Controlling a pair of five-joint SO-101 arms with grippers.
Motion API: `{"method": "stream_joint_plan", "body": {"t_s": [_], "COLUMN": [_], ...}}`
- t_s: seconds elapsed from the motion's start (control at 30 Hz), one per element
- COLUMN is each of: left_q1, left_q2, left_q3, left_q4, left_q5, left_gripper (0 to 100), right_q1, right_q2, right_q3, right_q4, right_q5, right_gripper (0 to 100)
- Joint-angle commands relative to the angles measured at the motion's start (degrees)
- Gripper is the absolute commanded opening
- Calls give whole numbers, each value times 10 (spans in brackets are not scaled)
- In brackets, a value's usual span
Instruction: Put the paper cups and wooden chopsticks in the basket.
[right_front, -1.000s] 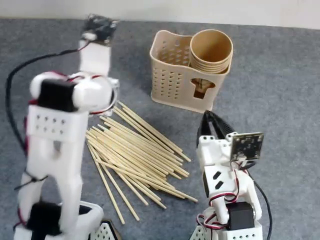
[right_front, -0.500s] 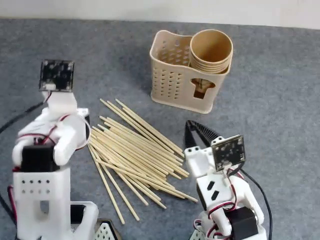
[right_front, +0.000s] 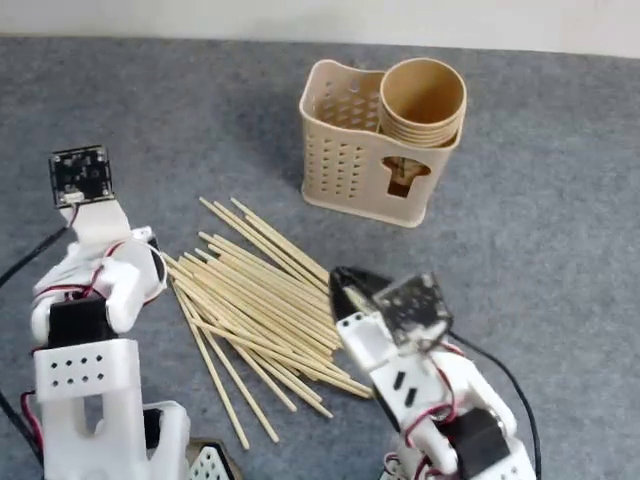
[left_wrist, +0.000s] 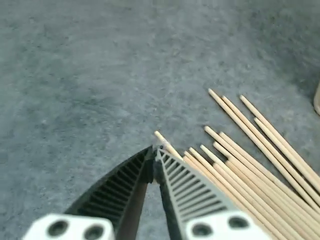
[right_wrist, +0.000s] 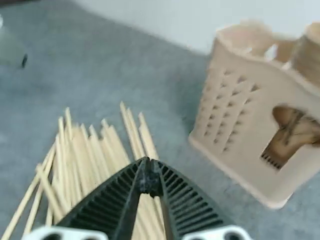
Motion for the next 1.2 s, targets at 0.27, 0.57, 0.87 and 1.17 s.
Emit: {"method": "stream_joint_plan", "body": {"t_s": [0.27, 0.57, 0.87, 1.17], "left_q1": [-22, -38, -38, -38], "left_q2": [-12, -12, -12, -12], "left_q3": [0, 0, 0, 0], "left_q4": [-9, -9, -8, -8], "left_q5": [6, 7, 7, 7], "left_gripper": [31, 31, 31, 31], "right_q1": [-131, -202, -211, -247], "right_q2": [318, 459, 599, 706], "right_q3": [-94, -108, -185, -233], "right_q4": [-8, -52, -52, -53], "right_q5": [18, 24, 24, 24], "right_gripper": [64, 70, 126, 181]}}
